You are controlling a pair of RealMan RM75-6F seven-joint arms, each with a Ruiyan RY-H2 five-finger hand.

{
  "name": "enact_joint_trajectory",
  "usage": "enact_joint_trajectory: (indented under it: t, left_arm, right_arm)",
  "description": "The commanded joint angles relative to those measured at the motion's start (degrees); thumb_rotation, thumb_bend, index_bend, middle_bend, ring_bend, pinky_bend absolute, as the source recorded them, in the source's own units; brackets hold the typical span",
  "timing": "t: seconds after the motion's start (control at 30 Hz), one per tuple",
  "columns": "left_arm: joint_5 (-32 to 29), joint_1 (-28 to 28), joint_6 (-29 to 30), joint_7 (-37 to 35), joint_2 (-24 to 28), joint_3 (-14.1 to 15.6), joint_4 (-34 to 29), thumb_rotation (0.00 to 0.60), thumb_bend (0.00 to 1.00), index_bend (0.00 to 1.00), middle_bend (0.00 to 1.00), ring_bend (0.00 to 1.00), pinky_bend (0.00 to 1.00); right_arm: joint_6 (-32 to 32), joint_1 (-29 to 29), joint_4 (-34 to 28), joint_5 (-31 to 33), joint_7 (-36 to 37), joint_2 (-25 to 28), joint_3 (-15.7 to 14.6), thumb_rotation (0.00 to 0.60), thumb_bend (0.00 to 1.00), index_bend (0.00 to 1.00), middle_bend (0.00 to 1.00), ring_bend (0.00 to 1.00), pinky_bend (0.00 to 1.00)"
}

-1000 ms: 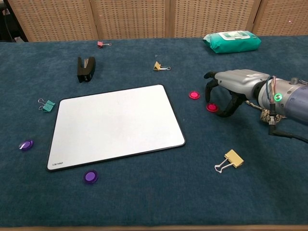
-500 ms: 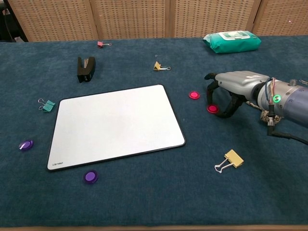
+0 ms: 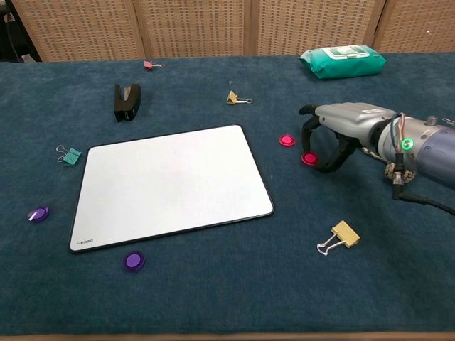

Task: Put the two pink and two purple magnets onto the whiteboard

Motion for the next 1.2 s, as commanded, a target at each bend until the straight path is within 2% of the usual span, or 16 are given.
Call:
enact_joint_trajectory:
  t: [0.03,0.33,0.5,0.7,1.1,1.2]
  left_arm:
    - [0.0,0.0,0.0,-0.1,0.1,0.0,0.0,0.6,0.0,0.0,0.0,0.0,0.0]
    - [0.2,0.0,-0.1,-0.2,0.1,0.2,0.0,0.6,0.0,0.0,0.0,0.0,0.0]
    - [0.1,-0.1,-0.5,-0.5,0.2,0.2,0.1,0.6,0.0,0.0,0.0,0.0,0.0]
    - [0.0,-0.2,-0.8,-1.0,0.6,0.2,0.1,0.6,0.0,0.0,0.0,0.0,0.0]
    - [0.5,-0.1,-0.9,-1.7,0.9,0.5,-0.2,0.6,0.0,0.0,0.0,0.0,0.0]
    - [0.5,0.0,-0.7,-1.7,1.0,0.5,-0.2,0.6,0.0,0.0,0.0,0.0,0.0]
  right_arm:
    - [0.9,0.3,-3.1,-0.5,0.5,0.9,1.3,0.6,0.45,0.53,0.0,0.0,0.0]
    - [3.1,3.4,-14.5,1.7,-4.6,1.4,4.6,0.6,0.49,0.54,0.0,0.0,0.0]
    - [4.1,6.4,-18.8,3.5,-9.0,-2.5,4.7,0.6,0.49,0.54,0.0,0.0,0.0]
    - [6.4,8.6,-19.1,6.7,-14.5,-7.1,3.2,0.6,0.49,0.53,0.0,0.0,0.0]
    - [7.2,8.5,-17.6,8.3,-15.0,-8.2,1.3,0.6,0.49,0.52,0.0,0.0,0.0]
    - [6.9,8.4,-16.9,8.5,-15.1,-8.3,0.6,0.6,0.49,0.48,0.0,0.0,0.0]
